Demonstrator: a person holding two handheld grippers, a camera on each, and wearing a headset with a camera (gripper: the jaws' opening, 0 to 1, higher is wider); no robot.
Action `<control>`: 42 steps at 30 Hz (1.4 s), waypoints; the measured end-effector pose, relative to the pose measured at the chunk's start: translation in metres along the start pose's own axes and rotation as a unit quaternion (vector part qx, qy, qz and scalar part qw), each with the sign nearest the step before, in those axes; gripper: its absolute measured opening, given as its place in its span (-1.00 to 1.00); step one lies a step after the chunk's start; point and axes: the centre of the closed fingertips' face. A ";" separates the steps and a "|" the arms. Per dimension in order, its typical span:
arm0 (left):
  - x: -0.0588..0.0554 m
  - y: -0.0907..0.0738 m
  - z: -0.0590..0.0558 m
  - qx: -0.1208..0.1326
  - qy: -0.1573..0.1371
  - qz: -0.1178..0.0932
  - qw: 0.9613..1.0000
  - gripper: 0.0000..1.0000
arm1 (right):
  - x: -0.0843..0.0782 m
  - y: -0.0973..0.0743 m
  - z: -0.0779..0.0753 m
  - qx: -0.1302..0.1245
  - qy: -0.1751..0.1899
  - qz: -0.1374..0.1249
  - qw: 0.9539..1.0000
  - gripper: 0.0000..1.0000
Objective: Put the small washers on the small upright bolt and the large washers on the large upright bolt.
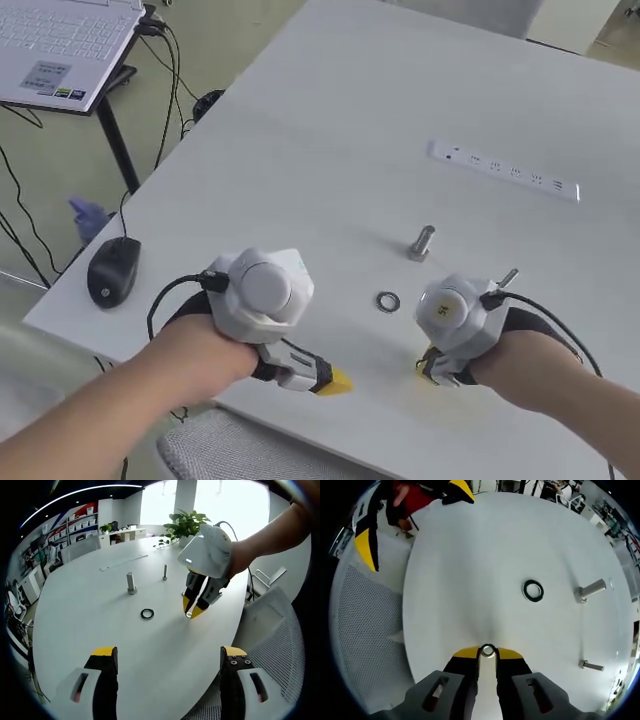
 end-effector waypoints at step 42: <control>0.010 0.009 -0.005 -0.006 0.014 0.009 1.000 0.68 | -0.054 -0.093 -0.127 -0.074 0.062 0.016 0.995 -0.75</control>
Point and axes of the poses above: the centre of the closed fingertips' face, and the gripper's own axes: y roughly forward along the fingers, z roughly to its left, x roughly out of its top, and after that the axes turned 12 degrees about -z, right-handed
